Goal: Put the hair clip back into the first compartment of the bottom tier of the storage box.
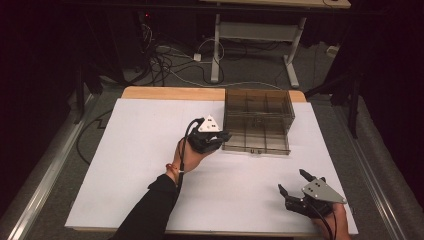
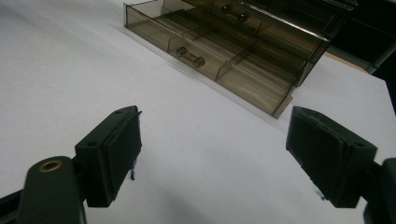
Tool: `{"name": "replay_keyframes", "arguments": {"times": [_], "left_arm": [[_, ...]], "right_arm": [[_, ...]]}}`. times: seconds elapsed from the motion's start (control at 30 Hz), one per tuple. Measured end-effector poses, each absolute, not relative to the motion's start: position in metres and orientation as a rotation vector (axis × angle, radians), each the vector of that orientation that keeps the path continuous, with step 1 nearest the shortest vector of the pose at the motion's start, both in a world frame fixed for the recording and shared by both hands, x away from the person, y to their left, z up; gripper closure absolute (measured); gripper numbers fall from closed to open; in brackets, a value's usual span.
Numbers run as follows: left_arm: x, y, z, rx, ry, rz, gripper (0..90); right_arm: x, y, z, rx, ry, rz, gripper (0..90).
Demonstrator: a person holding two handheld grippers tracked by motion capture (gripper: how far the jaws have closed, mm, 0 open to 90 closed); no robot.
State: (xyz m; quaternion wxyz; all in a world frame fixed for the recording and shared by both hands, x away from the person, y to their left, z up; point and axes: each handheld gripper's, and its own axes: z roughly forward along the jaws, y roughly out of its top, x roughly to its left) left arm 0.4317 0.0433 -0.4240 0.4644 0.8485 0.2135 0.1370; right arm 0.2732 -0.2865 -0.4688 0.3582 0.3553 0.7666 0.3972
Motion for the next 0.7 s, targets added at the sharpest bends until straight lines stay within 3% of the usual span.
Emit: {"name": "replay_keyframes", "arguments": {"times": [0.7], "left_arm": [[0.451,0.005,-0.436,2.139,0.539,0.348,76.5]], "right_arm": [[0.273,-0.285,-0.470,0.896,1.996,0.998,18.6]]}}
